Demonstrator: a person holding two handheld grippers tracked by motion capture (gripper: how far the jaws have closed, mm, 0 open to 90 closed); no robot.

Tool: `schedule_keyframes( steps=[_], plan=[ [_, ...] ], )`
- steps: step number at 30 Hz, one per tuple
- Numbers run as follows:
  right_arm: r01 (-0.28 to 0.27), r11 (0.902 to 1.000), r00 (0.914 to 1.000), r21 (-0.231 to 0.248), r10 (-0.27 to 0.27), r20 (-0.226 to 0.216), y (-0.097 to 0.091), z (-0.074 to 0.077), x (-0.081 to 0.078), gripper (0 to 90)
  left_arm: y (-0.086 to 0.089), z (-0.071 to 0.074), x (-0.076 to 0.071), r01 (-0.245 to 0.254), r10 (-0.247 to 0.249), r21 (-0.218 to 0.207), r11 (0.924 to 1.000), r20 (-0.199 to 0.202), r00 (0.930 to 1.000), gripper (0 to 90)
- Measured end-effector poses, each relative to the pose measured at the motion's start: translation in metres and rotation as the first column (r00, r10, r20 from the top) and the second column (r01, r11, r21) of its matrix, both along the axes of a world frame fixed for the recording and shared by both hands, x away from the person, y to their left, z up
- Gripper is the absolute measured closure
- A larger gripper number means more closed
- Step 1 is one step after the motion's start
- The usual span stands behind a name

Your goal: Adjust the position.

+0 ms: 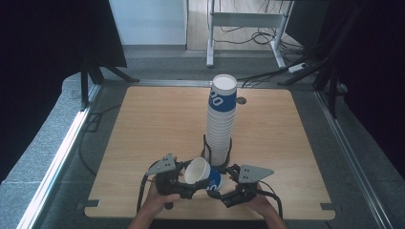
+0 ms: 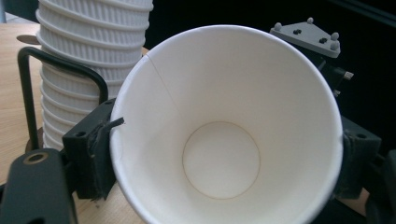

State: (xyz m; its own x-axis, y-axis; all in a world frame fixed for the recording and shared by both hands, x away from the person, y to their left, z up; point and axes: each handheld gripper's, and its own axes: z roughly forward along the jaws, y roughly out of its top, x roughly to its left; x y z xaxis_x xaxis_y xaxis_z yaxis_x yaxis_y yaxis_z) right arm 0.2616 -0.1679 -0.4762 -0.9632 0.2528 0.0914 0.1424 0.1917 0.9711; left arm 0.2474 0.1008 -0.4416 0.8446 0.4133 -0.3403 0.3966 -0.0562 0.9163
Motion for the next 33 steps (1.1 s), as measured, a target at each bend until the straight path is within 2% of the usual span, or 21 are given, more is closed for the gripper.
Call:
schedule_keyframes(
  steps=[7,10,14,19,23,30,33],
  plan=[
    [0.005,0.9995,0.9998,-0.03,-0.005,0.021,0.0,0.002,-0.003,20.6,0.003,0.005,-0.002,-0.029,0.028,0.033,0.999,0.029,0.9992,15.5],
    [0.009,0.9988,0.9996,-0.048,-0.007,0.029,0.0,0.004,-0.004,20.5,0.005,0.008,-0.003,-0.056,0.053,0.064,0.9964,0.035,0.9979,15.5],
    [0.02,0.9979,0.999,-0.062,-0.017,0.042,-0.002,0.007,-0.005,20.1,0.003,0.011,-0.006,-0.095,0.086,0.131,0.9869,0.072,0.9937,15.4],
    [0.027,0.9969,0.9985,-0.074,-0.024,0.049,-0.004,0.008,-0.005,19.7,-0.002,0.013,-0.01,-0.116,0.097,0.184,0.9761,0.107,0.9895,15.4],
    [0.033,0.9957,0.9979,-0.086,-0.028,0.059,-0.005,0.009,-0.005,19.3,-0.004,0.014,-0.011,-0.12,0.099,0.21,0.9703,0.112,0.9888,15.4],
    [0.033,0.9921,0.9971,-0.121,-0.024,0.073,-0.002,0.008,-0.007,18.4,-0.009,0.014,-0.014,-0.143,0.11,0.26,0.9549,0.137,0.9845,15.3],
    [0.034,0.9913,0.997,-0.127,-0.025,0.073,-0.002,0.008,-0.007,18.2,-0.011,0.013,-0.014,-0.158,0.119,0.287,0.9447,0.151,0.9814,15.3]
  ],
)
